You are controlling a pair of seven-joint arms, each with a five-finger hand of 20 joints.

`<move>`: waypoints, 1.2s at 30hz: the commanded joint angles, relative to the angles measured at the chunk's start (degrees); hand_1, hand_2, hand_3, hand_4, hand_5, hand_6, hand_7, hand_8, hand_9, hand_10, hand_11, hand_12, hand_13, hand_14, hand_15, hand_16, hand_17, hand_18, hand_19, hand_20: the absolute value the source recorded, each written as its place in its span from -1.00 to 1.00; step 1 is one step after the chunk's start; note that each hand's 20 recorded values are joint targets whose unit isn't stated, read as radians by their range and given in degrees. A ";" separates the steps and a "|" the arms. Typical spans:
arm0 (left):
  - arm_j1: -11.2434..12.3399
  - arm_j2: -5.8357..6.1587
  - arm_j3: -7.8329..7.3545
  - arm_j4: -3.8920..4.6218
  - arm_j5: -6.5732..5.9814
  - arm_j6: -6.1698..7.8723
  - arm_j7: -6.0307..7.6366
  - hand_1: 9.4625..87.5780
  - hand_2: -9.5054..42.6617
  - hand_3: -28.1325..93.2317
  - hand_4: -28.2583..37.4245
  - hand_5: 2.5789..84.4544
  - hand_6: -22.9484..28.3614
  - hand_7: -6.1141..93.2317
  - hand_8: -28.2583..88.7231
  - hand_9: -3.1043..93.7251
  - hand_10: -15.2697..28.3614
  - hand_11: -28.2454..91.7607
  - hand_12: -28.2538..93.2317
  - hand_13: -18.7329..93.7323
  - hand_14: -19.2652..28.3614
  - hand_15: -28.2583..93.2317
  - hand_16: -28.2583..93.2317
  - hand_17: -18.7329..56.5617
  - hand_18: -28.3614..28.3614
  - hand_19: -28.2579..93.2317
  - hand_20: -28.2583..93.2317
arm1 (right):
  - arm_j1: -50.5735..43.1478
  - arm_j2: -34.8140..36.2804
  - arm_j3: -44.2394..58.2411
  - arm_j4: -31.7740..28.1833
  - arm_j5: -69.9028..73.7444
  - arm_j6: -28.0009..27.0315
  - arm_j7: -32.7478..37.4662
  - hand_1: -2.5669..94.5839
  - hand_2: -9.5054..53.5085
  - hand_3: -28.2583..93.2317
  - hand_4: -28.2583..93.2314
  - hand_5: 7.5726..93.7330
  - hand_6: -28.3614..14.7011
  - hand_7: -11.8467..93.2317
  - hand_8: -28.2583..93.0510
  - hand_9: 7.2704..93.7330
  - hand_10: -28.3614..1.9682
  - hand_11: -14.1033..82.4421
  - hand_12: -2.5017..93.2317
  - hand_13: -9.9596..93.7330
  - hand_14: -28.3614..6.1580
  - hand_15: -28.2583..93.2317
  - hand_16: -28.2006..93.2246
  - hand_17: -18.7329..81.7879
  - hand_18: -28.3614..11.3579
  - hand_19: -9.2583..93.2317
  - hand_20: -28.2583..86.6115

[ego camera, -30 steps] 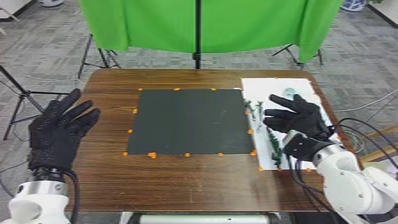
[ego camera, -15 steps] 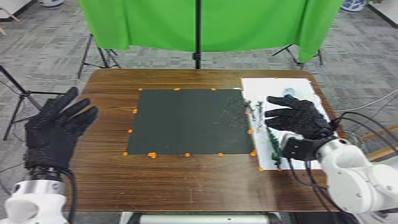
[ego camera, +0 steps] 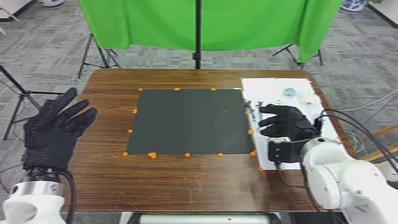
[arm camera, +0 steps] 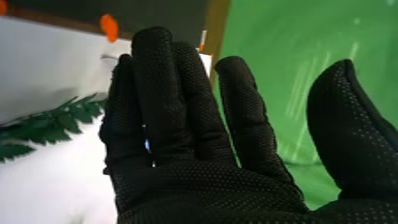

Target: Arrange flowers

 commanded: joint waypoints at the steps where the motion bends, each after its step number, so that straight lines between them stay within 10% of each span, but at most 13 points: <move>1: 1.22 -0.01 -0.29 0.09 0.16 0.55 -0.03 -0.71 -0.22 0.72 -1.00 -0.20 0.27 -0.61 -0.67 -0.32 0.62 -0.07 -0.37 -0.25 0.96 0.37 -0.72 -0.71 0.86 0.49 -0.39 | -2.50 1.46 4.17 -4.08 -16.51 -4.71 8.33 -0.47 -0.59 0.77 -0.93 0.03 0.08 -0.40 -0.76 0.19 -0.42 -0.13 -0.64 0.25 -0.31 0.54 -0.38 -0.18 -0.79 0.69 -0.11; 14: 1.69 -0.13 -0.64 -0.16 0.45 0.44 -0.25 -0.71 -0.22 0.72 -1.00 -0.20 0.27 -0.62 -0.67 -0.32 0.62 -0.07 -0.37 -0.25 0.96 0.37 -0.72 -0.71 0.86 0.49 -0.39 | -4.24 1.32 5.42 -7.55 -32.57 -19.34 20.98 -0.36 -0.72 0.72 -0.89 0.13 -0.02 -0.43 -0.73 0.33 -0.48 -0.13 -0.62 0.42 -0.23 0.61 -0.34 0.08 -0.84 0.99 -0.43; 20: 2.43 -0.34 -1.51 -0.29 0.30 0.33 -0.19 -0.71 -0.22 0.72 -1.00 -0.20 0.28 -0.62 -0.67 -0.32 0.62 -0.07 -0.37 -0.25 0.96 0.37 -0.72 -0.71 0.86 0.49 -0.39 | -6.48 0.99 6.52 -8.90 -36.01 -24.49 25.02 -0.34 -0.74 0.69 -0.87 0.17 -0.07 -0.45 -0.71 0.36 -0.53 -0.15 -0.61 0.46 -0.30 0.62 -0.33 0.30 -0.63 1.00 -0.03; 36: 2.48 -0.44 -1.76 -0.26 0.35 0.45 -0.16 -0.71 -0.22 0.72 -1.00 -0.20 0.28 -0.62 -0.67 -0.31 0.62 -0.06 -0.37 -0.25 0.96 0.37 -0.72 -0.72 0.86 0.49 -0.39 | -5.49 0.83 3.11 -9.64 -41.77 -37.41 31.30 -0.31 -0.84 0.62 -0.86 0.16 -0.26 -0.43 -0.68 0.39 -0.64 -0.13 -0.59 0.54 -0.28 0.62 -0.31 0.40 -0.56 1.00 0.02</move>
